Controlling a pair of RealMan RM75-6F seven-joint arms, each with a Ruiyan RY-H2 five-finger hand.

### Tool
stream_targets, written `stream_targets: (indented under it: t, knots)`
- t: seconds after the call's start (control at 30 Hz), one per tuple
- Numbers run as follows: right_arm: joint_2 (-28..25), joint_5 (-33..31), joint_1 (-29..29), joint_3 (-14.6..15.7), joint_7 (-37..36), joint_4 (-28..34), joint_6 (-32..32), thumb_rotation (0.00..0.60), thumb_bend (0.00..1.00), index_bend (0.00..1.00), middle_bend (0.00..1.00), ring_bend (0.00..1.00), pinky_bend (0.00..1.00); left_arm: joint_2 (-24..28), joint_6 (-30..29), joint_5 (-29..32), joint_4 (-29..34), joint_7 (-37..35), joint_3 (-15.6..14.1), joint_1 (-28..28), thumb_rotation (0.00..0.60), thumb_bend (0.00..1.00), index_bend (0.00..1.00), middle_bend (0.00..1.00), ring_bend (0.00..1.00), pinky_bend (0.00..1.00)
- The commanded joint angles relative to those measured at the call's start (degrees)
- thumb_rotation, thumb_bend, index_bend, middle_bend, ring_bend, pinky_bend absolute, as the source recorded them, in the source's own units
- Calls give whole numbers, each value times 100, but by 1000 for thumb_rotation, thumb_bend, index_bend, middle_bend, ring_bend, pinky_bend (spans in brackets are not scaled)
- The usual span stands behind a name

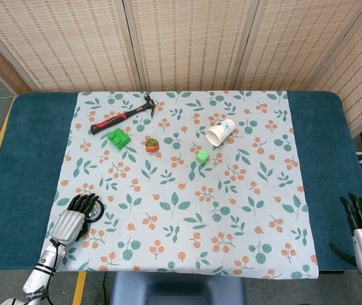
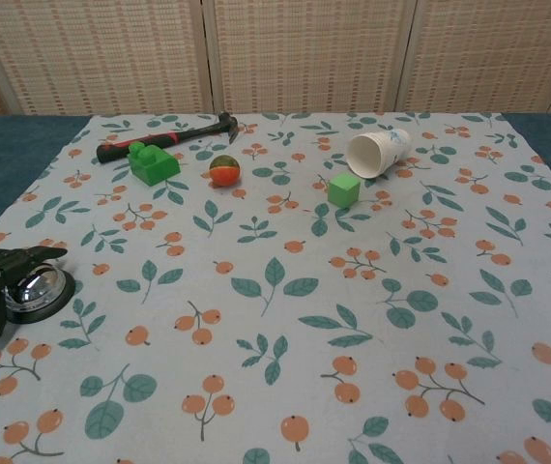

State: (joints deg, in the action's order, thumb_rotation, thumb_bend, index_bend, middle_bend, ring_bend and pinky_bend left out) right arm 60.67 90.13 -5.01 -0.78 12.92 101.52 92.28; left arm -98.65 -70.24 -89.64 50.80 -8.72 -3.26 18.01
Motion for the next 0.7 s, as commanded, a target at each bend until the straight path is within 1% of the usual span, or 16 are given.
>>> stream_targets:
  t: [0.03,0.17,0.27,0.37,0.43,0.6,0.7]
  knots:
    - [-2,12,-2,1,-2,1,10,600,16,0,0,0,82,-51,-19,-33,-73,-29,-25,-4,600,1000,0,0,0,26]
    - [-2,13,-7,-4,-19,-3,28,600,16,0,0,0,82,-43,-166,-95,-63,-12,-12,-2,600,1000,0,0,0,26]
    - [-7,8,2,-6,-27,3,12,600,16,0,0,0,82,86,-435,-184,133,42,54,21,600,1000,0,0,0,26]
    - [-11,-26,14,-21,-38,13,-10,600,17,0,0,0,82,373,-817,-348,519,140,129,61,600,1000,0,0,0,26]
    - [-6,-65,28,-43,-31,21,-28,600,17,0,0,0,82,662,-974,-452,878,228,138,88,600,1000,0,0,0,26]
    - [0,-31,23,-25,-7,23,-15,600,16,0,0,0,82,1441,-941,-472,1779,618,17,34,600,1000,0,0,0,33]
    - [19,9,7,-25,-13,-4,42,600,16,0,0,0,82,1707,-942,-453,2123,734,-21,-14,600,1000,0,0,0,36]
